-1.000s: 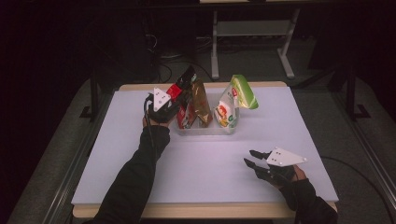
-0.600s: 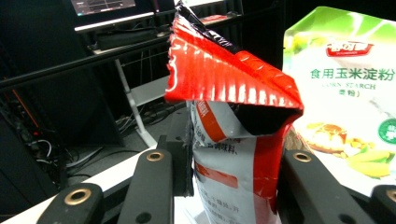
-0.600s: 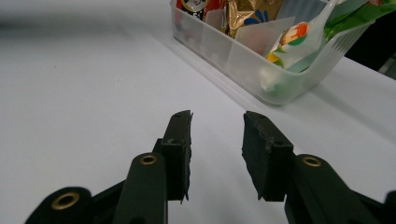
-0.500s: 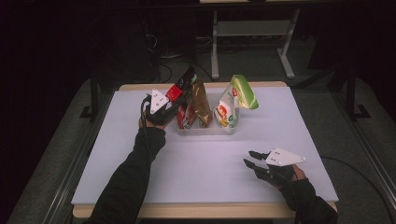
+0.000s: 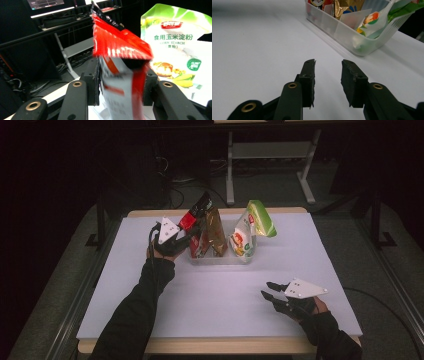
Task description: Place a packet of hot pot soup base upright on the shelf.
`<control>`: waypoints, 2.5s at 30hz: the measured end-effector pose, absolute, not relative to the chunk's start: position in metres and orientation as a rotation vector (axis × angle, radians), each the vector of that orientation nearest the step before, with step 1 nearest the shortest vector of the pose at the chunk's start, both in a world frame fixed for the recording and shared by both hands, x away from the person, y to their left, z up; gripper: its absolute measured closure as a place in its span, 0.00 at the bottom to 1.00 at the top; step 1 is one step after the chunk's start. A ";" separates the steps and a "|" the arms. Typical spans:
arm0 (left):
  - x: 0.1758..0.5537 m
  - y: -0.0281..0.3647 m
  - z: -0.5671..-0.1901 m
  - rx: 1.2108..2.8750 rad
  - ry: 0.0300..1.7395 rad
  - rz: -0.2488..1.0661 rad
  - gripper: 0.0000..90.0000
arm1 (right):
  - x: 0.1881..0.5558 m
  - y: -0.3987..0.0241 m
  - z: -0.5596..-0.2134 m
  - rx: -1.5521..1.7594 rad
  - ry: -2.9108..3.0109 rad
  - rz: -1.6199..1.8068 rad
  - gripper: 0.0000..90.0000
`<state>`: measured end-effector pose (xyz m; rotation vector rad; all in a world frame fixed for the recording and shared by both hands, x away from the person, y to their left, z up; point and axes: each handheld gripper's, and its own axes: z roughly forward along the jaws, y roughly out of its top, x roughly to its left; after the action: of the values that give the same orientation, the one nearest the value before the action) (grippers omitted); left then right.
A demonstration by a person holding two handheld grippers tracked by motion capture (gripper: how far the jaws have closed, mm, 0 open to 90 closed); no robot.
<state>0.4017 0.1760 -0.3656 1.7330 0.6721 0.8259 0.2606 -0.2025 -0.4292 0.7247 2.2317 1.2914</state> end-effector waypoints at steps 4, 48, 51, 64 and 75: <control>0.396 0.185 -0.363 1.736 0.656 0.822 0.68 | 0.261 -0.202 -0.429 0.725 2.233 1.288 0.69; 0.332 0.261 -0.389 1.880 0.607 0.807 0.37 | 0.259 -0.204 -0.424 0.749 2.212 1.138 0.36; 0.327 0.267 -0.393 1.877 0.613 0.827 0.35 | 0.258 -0.208 -0.427 0.766 2.201 1.131 0.35; 0.305 0.291 -0.406 1.911 0.628 0.787 0.25 | 0.250 -0.225 -0.431 0.814 2.137 1.113 0.27; 0.288 0.312 -0.418 1.891 0.666 0.744 0.21 | 0.240 -0.245 -0.434 0.825 2.054 1.165 0.26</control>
<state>0.2879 0.3125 -0.4184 1.8908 0.6660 0.7441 0.2399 -0.2447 -0.4336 0.8255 2.0537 1.1650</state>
